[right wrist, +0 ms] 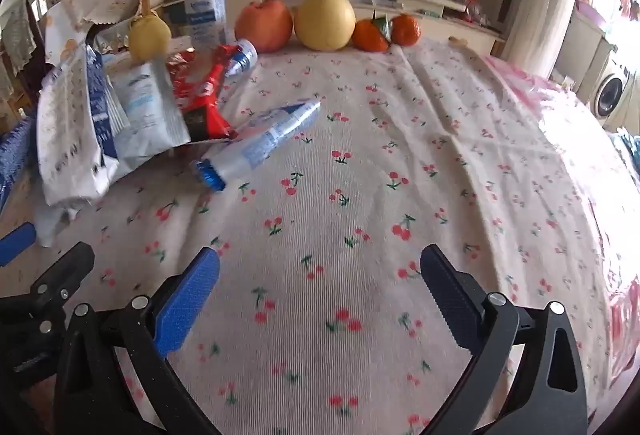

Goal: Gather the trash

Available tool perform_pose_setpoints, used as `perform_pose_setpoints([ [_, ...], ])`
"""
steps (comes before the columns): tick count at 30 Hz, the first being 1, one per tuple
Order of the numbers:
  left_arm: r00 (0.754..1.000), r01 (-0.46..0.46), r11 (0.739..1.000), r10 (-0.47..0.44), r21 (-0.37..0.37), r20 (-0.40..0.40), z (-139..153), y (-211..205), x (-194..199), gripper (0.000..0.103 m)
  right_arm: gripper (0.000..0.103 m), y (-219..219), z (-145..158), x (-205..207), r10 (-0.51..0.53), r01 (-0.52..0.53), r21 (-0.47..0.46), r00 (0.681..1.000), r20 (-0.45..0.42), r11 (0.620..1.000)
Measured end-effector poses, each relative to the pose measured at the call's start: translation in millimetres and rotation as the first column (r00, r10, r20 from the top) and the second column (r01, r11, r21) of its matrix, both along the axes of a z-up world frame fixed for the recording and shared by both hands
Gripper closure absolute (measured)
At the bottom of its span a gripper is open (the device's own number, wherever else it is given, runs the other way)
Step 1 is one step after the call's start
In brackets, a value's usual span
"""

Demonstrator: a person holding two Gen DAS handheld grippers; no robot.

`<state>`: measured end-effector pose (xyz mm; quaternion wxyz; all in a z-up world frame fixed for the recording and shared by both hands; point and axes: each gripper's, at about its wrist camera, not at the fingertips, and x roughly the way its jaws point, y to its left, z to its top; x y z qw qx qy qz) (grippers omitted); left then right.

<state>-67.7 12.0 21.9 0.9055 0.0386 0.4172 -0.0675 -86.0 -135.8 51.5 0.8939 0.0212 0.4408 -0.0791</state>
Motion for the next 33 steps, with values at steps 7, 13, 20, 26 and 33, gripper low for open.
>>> perform_pose_setpoints([
  [7, 0.998, 0.04, 0.999, -0.04, -0.002, 0.04, 28.2, 23.6, -38.1, 0.003, 0.004, 5.0, 17.3, -36.2, 0.024, -0.024, 0.0, 0.998, 0.066, 1.0],
  [13, 0.996, 0.036, 0.999, -0.033, -0.033, 0.079, 50.9, 47.3, -61.8, 0.003, 0.004, 19.3, 34.0, -75.7, 0.021, -0.021, 0.0, 0.989, 0.147, 1.0],
  [20, 0.988, 0.042, 0.999, -0.038, -0.023, 0.148, 77.2, 65.2, -90.9, 0.003, 0.004, 41.2, 58.8, -124.9, 0.046, -0.031, -0.062, 0.965, 0.257, 0.998],
  [26, 0.973, 0.028, 1.0, -0.029, 0.008, 0.228, 101.1, 78.0, -116.8, 0.003, 0.004, 56.6, 72.0, -151.4, 0.07, -0.042, -0.093, 0.943, 0.324, 0.995],
  [33, 0.952, 0.028, 0.997, -0.047, 0.065, 0.302, 120.4, 81.7, -140.1, 0.003, 0.004, 69.4, 82.6, -169.7, 0.086, -0.058, -0.085, 0.919, 0.384, 0.995],
])
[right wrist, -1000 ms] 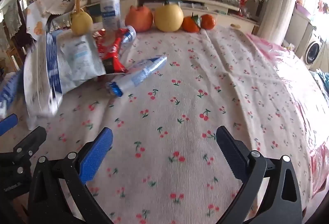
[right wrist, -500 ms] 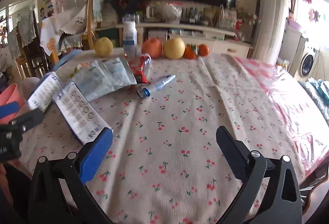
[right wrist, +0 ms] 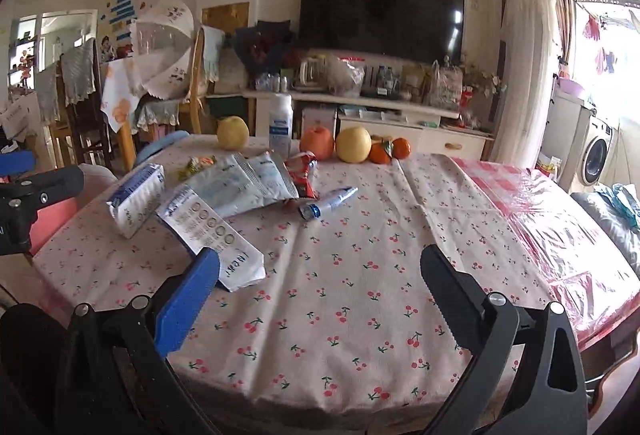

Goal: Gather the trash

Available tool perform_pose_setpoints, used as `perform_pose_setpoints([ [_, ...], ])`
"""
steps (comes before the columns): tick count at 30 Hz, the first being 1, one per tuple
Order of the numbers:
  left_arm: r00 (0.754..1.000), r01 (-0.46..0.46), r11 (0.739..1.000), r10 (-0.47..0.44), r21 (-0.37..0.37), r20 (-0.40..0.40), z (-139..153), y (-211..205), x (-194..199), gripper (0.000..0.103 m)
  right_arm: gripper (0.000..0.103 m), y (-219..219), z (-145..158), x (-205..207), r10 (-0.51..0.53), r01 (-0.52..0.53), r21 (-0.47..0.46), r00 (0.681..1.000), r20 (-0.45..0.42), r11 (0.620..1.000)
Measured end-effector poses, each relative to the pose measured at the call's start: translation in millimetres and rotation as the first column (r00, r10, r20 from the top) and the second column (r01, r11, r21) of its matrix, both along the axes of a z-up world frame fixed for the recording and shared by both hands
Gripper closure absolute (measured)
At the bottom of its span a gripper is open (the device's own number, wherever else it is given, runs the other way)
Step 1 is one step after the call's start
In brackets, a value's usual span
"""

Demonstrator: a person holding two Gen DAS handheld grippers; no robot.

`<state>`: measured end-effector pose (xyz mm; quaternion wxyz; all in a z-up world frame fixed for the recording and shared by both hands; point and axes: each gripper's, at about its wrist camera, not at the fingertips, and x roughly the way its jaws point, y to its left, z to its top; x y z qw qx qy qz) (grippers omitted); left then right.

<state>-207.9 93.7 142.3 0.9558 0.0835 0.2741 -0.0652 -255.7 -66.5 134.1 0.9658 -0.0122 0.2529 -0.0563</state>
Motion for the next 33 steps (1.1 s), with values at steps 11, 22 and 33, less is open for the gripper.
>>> perform_pose_setpoints([
  [11, 0.997, -0.012, 1.0, 0.01, 0.019, 0.078, 16.4, 9.7, -22.7, 0.003, 0.004, 7.9, 4.6, -15.4, -0.002, 0.005, -0.049, 0.999, 0.053, 0.999],
  [22, 0.994, -0.029, 0.999, 0.027, 0.016, 0.11, 24.2, 13.0, -28.5, 0.003, 0.004, 12.5, 6.1, -20.8, 0.052, -0.044, -0.085, 0.994, 0.094, 0.995],
  [33, 0.993, -0.033, 0.999, 0.029, 0.031, 0.114, 22.0, 14.3, -27.6, 0.003, 0.004, 16.5, 6.2, -18.1, 0.103, -0.098, -0.076, 0.992, 0.069, 0.992],
])
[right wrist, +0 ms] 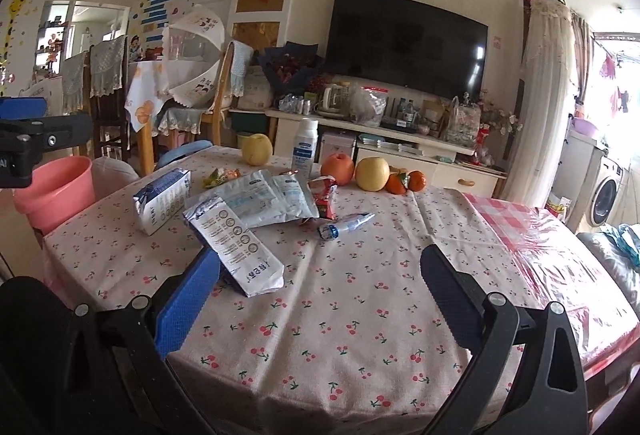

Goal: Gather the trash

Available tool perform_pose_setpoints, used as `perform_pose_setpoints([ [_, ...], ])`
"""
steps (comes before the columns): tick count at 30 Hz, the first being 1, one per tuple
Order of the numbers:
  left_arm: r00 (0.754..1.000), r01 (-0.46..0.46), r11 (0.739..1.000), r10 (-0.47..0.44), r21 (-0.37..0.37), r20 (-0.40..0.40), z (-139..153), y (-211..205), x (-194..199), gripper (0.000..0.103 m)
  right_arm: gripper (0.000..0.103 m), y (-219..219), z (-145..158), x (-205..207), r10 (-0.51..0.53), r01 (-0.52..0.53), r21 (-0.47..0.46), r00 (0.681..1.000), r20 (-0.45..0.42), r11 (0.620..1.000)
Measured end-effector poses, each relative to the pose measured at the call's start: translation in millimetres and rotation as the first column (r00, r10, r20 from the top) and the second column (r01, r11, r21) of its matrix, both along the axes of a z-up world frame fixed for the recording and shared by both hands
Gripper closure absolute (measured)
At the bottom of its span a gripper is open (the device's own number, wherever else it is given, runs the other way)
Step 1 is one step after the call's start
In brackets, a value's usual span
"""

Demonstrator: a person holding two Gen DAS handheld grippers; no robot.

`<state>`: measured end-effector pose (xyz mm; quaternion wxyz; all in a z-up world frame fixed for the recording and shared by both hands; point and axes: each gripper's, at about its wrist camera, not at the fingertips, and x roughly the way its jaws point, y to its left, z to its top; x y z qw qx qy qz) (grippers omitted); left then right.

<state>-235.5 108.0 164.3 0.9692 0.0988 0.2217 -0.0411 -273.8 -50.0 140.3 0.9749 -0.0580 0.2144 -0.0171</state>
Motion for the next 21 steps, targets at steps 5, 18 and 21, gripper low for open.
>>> perform_pose_setpoints([
  [5, 1.0, -0.005, 1.0, 0.006, 0.003, -0.013, -5.3, 3.8, 3.4, 0.003, 0.004, 0.9, -0.7, 1.9, 0.006, -0.006, -0.002, 1.0, -0.019, 1.0],
  [18, 0.991, -0.015, 0.993, -0.001, -0.12, -0.131, -53.6, 33.4, 36.5, 0.003, 0.004, -34.1, -8.9, 25.0, -0.015, 0.03, 0.139, 0.994, -0.11, 0.99],
  [21, 0.988, -0.025, 0.989, 0.003, -0.144, -0.152, -64.1, 45.5, 47.4, 0.004, 0.004, -51.6, -14.6, 37.2, -0.015, 0.051, 0.235, 0.988, -0.152, 0.971],
])
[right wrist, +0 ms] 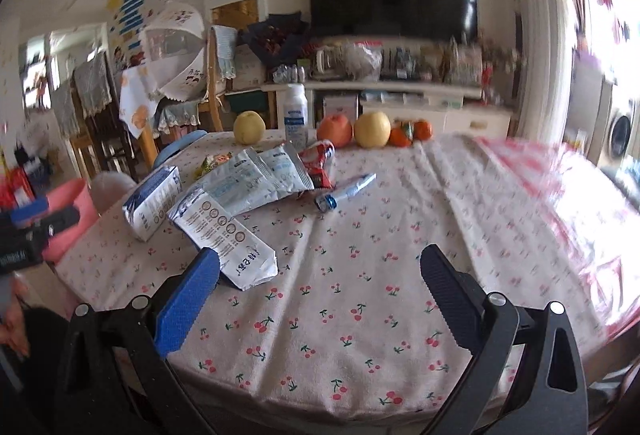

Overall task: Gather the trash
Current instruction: 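Grasp the blue-white tube with the right tool while the left tool grasps the blue carton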

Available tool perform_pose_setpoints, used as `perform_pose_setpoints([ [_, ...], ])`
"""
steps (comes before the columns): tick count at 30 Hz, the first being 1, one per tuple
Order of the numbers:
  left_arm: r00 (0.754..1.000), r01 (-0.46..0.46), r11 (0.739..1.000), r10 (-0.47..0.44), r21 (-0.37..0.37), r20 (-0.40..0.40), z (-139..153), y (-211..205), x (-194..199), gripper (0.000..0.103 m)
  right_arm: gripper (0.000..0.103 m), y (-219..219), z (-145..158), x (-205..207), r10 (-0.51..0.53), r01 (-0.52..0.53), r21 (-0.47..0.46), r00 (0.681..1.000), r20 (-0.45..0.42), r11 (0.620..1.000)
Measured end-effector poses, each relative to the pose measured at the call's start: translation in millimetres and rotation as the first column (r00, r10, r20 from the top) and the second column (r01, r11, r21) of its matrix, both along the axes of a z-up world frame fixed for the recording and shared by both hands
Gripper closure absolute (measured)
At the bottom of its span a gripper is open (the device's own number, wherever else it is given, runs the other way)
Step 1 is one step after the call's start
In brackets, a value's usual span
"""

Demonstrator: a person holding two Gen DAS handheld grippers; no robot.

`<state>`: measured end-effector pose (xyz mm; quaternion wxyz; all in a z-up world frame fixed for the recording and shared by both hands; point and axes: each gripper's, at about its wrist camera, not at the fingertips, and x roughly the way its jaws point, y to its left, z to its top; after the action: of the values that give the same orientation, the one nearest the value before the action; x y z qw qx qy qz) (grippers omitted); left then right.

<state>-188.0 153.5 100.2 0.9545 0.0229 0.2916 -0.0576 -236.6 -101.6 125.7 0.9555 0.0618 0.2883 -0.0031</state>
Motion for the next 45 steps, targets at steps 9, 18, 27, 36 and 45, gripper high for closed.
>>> perform_pose_setpoints([
  [9, 0.997, -0.046, 0.999, 0.043, -0.028, -0.071, -21.7, 17.2, 44.9, 0.004, 0.004, -40.9, -22.9, 48.5, -0.014, 0.039, 0.246, 0.994, -0.105, 0.969],
  [18, 0.993, -0.049, 0.998, 0.045, -0.036, -0.113, -36.7, 4.8, 85.6, 0.009, 0.01, -67.3, -40.4, 95.8, -0.033, 0.09, 0.348, 0.985, -0.168, 0.933],
  [27, 0.99, -0.058, 0.998, 0.061, 0.026, -0.13, -42.1, -7.1, 120.2, 0.02, 0.028, -82.7, -59.2, 143.7, 0.001, 0.096, 0.487, 0.981, -0.195, 0.868],
  [36, 0.983, -0.064, 0.996, 0.073, 0.054, -0.17, -51.1, -3.4, 156.0, 0.028, 0.039, -86.0, -73.3, 181.6, 0.043, 0.092, 0.58, 0.975, -0.216, 0.809],
  [45, 0.976, -0.026, 0.998, 0.037, 0.053, -0.215, -66.2, -10.9, 167.6, 0.058, 0.057, -81.8, -86.1, 209.7, 0.043, 0.115, 0.564, 0.965, -0.259, 0.818],
])
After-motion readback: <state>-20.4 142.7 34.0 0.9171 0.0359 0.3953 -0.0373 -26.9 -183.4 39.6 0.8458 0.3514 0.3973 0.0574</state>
